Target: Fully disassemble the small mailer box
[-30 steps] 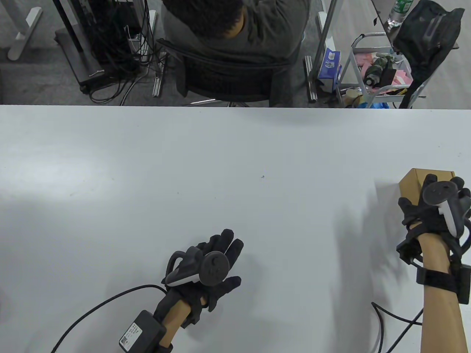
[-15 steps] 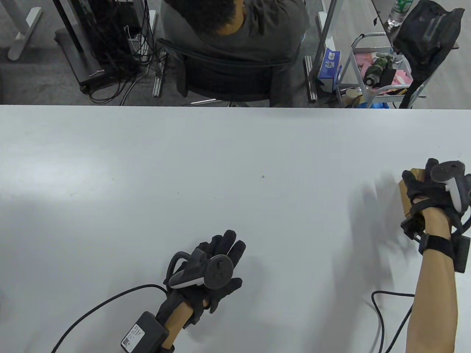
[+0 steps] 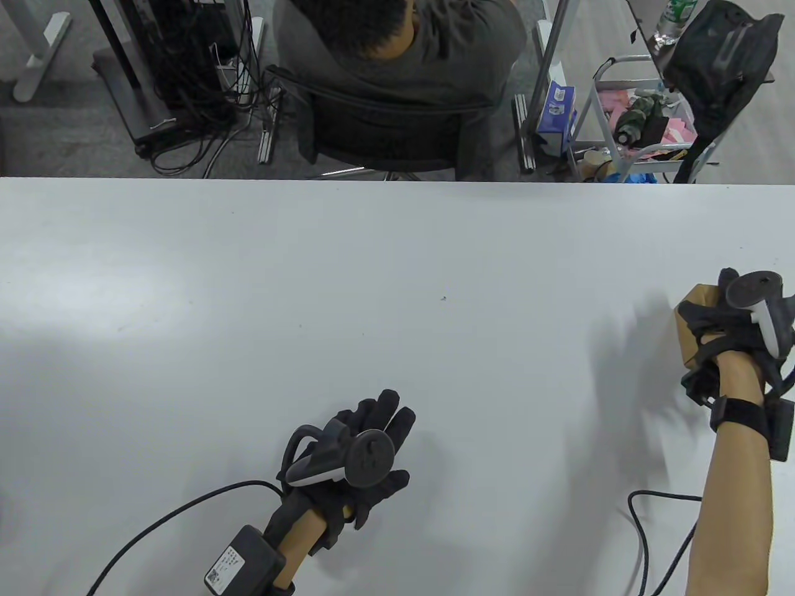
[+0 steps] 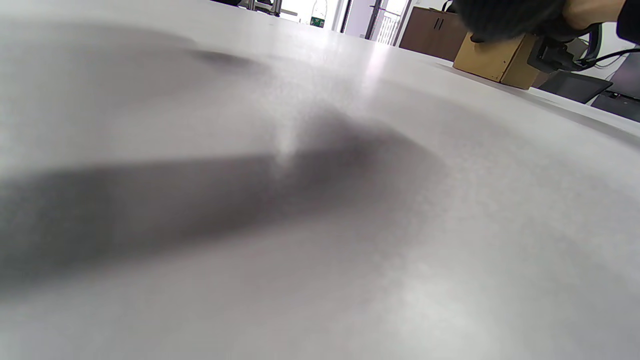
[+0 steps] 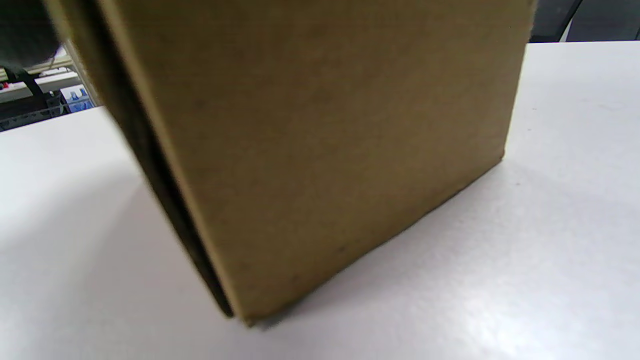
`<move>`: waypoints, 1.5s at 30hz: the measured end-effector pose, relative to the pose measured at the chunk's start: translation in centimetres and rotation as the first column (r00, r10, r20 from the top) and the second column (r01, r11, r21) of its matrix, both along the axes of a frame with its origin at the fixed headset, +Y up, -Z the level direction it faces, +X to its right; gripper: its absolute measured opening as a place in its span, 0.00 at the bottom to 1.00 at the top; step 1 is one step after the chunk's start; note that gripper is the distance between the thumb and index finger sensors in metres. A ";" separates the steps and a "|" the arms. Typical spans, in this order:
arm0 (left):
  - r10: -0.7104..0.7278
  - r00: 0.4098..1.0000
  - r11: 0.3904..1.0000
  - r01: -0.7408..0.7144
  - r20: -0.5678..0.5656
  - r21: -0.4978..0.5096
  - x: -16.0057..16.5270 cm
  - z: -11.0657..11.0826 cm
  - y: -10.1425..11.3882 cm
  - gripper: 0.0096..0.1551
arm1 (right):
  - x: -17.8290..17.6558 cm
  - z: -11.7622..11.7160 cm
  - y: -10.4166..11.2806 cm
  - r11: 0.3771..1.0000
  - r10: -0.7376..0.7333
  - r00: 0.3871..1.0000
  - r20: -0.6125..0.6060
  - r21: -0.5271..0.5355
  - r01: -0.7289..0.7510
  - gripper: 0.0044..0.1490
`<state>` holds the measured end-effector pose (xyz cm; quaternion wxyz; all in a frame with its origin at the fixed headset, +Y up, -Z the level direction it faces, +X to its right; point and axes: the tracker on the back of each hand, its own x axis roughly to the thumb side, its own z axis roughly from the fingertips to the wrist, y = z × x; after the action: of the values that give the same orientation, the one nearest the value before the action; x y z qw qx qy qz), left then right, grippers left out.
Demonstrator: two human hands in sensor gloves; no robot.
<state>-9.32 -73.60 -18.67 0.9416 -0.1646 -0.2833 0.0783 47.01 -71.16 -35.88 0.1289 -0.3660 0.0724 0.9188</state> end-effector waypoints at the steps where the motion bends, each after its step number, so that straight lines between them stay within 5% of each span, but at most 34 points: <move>1: 0.000 1.000 1.000 0.000 -0.003 0.001 -0.1 0.0 0.0 0.53 | 0.0 0.0 0.1 1.000 -0.004 1.000 0.003 0.018 0.004 0.54; 8: 0.002 1.000 1.000 -0.002 -0.019 0.002 -0.5 -0.2 0.0 0.53 | -1.3 1.0 2.4 0.990 0.018 0.999 0.044 0.142 -0.025 0.53; 24: 0.004 1.000 1.000 -0.004 -0.011 0.010 -1.0 0.0 0.0 0.53 | -9.9 8.7 3.9 0.999 0.049 0.998 -0.025 0.003 -0.049 0.54; 35: -0.017 1.000 1.000 0.017 0.000 -0.010 -0.7 0.1 -0.6 0.53 | -18.7 15.0 4.9 0.998 -0.016 0.988 -0.152 0.061 0.025 0.54; 45: -0.003 1.000 1.000 0.003 0.020 0.002 -0.3 0.4 -0.3 0.55 | -28.2 16.2 3.4 0.998 -0.049 0.950 -0.307 0.028 0.060 0.54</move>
<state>-9.67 -73.87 -18.27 0.9390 -0.1650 -0.2922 0.0748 18.77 -67.77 -19.66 0.1483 -0.2145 0.0843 0.9617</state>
